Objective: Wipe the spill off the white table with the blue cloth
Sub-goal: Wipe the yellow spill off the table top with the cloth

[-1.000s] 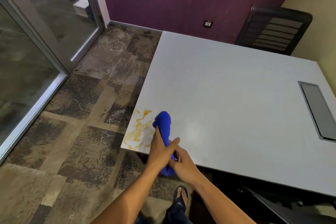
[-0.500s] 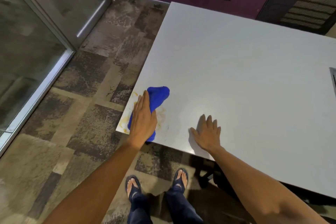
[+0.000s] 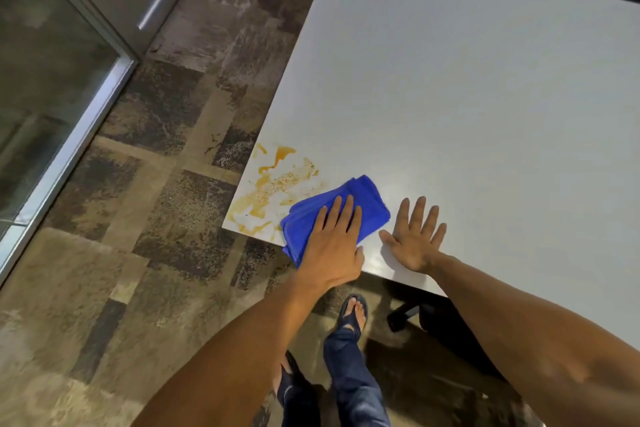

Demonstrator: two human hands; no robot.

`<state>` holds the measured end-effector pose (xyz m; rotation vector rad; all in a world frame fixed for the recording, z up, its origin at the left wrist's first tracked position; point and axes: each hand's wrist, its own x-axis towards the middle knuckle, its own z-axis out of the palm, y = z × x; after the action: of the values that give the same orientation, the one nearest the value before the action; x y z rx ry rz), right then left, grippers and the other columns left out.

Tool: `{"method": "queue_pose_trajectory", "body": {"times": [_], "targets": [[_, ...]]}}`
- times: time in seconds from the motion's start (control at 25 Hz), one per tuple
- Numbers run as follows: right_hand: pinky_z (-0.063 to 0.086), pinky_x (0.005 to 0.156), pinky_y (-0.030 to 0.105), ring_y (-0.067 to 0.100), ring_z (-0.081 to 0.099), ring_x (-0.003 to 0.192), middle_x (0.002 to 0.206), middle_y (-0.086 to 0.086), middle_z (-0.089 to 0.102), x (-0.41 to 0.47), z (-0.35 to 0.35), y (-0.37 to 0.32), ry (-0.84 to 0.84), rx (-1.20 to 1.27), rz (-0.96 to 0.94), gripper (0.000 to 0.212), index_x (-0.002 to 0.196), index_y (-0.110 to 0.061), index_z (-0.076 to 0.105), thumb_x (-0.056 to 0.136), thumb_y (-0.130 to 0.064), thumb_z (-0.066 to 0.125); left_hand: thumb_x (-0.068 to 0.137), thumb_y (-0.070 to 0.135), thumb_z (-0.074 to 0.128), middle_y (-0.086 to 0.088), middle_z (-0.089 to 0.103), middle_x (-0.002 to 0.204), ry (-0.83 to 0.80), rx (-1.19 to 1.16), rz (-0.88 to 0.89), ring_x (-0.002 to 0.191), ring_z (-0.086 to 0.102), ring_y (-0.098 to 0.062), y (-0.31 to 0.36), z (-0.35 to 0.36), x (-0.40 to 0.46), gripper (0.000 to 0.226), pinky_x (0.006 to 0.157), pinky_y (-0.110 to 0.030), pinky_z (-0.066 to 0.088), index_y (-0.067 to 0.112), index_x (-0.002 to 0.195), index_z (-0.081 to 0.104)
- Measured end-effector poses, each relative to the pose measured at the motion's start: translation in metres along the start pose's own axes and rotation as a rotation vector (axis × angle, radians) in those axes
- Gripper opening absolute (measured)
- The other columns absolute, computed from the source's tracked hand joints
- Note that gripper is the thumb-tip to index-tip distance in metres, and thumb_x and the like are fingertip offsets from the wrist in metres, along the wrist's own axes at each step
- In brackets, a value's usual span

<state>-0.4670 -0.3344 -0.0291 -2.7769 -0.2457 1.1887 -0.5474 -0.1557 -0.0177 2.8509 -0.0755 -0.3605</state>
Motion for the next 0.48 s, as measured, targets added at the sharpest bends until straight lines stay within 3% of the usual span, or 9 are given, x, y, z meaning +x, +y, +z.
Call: {"method": "queue_pose_trajectory", "body": {"times": [0.08,0.2,0.36,0.48], "targets": [[-0.018,0.114,0.061,0.041,-0.038,0.143,0.152,0.009,-0.047,-0.004,0.005,-0.001,0.043,-0.014,0.009,0.081,0.152,-0.021,-0.031,0.1,-0.064,0.015,0.092,0.039,0.04,-0.011,0.031,0.16,0.107,0.033,0.171,0.149,0.023,-0.03,-0.01,0.004,0.002,0.065,0.122,-0.052,0.018,0.01,0.15,0.032],[-0.017,0.115,0.06,0.04,-0.036,0.144,0.157,0.011,-0.04,-0.007,0.009,-0.004,0.079,-0.015,0.03,0.079,0.153,-0.02,-0.028,0.1,-0.062,0.013,0.097,0.037,0.037,-0.01,0.027,0.161,0.139,0.137,0.338,0.151,0.017,-0.03,-0.02,0.008,0.016,0.063,0.123,-0.052,0.013,0.01,0.152,0.025],[-0.019,0.114,0.06,0.036,-0.045,0.138,0.141,0.003,-0.055,-0.005,0.004,-0.002,0.046,-0.004,0.036,0.081,0.148,-0.023,-0.036,0.1,-0.063,0.015,0.098,0.057,0.027,-0.014,0.007,0.166,0.027,0.178,0.225,0.153,0.0,-0.032,-0.015,0.027,0.013,0.08,0.123,-0.053,0.005,0.005,0.156,0.009],[-0.024,0.112,0.059,0.029,-0.06,0.119,0.127,-0.002,-0.067,-0.002,-0.002,0.0,-0.016,-0.017,0.011,0.082,0.129,-0.033,-0.052,0.097,-0.069,0.014,0.1,0.05,0.027,-0.011,0.006,0.166,0.044,0.151,0.195,0.153,0.0,-0.031,-0.015,0.031,0.014,0.073,0.121,-0.055,0.007,0.008,0.157,0.01]]}}
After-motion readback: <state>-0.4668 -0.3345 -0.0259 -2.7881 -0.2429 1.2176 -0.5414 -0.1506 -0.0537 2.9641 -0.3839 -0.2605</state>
